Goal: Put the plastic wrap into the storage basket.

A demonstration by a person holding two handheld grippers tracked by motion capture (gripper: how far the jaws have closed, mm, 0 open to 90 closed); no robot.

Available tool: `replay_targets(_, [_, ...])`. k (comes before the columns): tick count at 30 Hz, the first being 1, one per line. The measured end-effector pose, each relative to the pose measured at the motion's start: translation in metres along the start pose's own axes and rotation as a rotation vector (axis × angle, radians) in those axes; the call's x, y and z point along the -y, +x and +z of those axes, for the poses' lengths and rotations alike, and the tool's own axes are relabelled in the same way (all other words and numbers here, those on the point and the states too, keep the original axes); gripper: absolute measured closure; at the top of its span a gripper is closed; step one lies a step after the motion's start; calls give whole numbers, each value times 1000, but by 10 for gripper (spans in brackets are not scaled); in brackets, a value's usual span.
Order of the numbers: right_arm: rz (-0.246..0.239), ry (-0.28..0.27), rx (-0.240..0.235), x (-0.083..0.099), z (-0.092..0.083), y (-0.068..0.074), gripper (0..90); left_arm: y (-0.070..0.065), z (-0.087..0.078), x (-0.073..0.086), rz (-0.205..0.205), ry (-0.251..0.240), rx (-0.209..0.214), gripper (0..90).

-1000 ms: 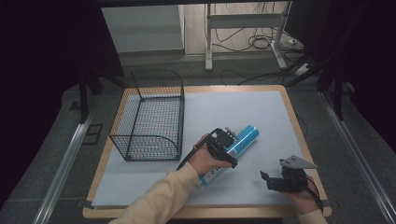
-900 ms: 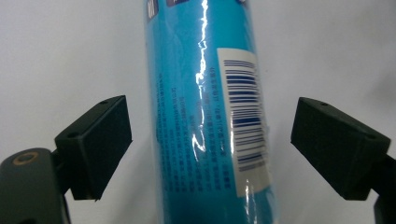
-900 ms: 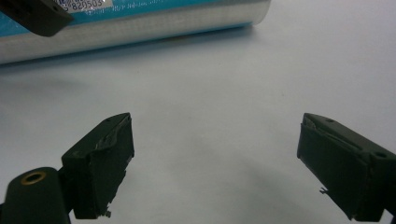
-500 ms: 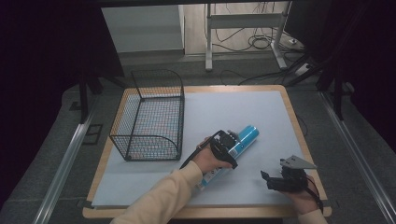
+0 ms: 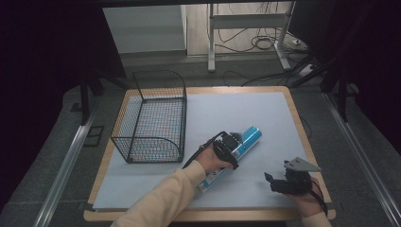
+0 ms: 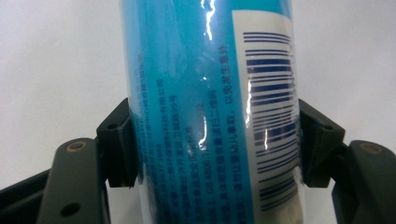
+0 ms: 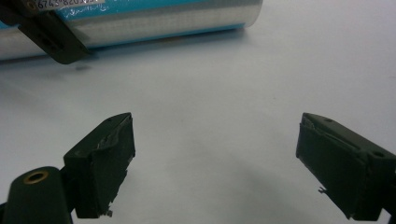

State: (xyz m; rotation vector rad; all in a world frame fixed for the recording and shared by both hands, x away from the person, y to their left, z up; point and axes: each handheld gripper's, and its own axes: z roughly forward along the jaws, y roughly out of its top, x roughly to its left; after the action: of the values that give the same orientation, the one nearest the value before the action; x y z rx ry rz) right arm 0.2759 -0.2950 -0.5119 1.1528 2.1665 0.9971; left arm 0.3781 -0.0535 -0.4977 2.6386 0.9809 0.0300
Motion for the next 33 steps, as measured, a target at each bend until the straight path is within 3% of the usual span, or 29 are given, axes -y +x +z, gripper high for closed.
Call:
replay_targets(16, [9,-17,-8,-1,-2,-3,118,11,-22,9,28,-22,25,311])
replay_targets(24, [6,-8,-3,0,0,-3,118,14,-32,14,40,-30,12,312])
replay_targets(33, [21,-16,-18,0,-2,-4,118,16,-45,17,38,-81,13,312])
